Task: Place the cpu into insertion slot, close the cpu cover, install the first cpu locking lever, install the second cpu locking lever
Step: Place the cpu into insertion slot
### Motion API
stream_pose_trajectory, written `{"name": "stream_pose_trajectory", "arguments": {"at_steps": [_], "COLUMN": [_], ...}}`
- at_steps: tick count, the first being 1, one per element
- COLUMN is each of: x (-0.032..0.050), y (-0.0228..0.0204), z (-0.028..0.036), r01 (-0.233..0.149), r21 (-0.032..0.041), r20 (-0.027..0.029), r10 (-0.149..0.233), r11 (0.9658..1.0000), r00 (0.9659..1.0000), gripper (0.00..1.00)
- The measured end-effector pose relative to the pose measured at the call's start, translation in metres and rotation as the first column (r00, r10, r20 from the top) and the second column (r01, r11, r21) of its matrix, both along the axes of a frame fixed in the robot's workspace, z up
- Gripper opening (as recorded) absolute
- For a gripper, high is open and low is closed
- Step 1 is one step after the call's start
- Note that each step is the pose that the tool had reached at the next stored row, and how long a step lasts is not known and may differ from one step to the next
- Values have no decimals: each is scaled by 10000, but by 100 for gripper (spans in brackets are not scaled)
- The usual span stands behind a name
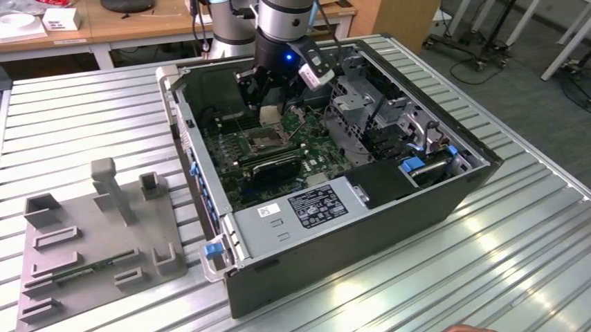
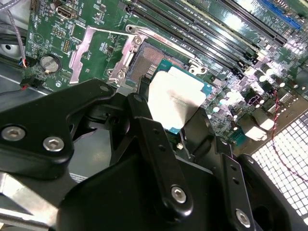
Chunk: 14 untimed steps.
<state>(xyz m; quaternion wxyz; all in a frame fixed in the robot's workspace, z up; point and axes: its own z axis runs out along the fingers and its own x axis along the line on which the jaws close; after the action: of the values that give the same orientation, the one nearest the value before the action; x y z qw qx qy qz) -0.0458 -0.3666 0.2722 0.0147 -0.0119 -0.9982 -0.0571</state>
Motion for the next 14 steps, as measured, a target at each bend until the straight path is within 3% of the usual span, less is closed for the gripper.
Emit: {"name": "stream_pose_trajectory", "arguments": {"at_steps": [5, 8, 11, 14], "x": [0, 0, 0, 0], "y": [0, 0, 0, 0], "z": [-2, -7, -14, -21], "r01": [31, 415, 952, 1488], "r21": [1, 2, 1, 1], "r20": [1, 0, 0, 1], "r10": [-31, -415, -952, -1488], "r11": [10000, 9991, 9955, 9889], "r00": [10000, 9991, 9955, 9889], "gripper": [54, 54, 54, 54]}}
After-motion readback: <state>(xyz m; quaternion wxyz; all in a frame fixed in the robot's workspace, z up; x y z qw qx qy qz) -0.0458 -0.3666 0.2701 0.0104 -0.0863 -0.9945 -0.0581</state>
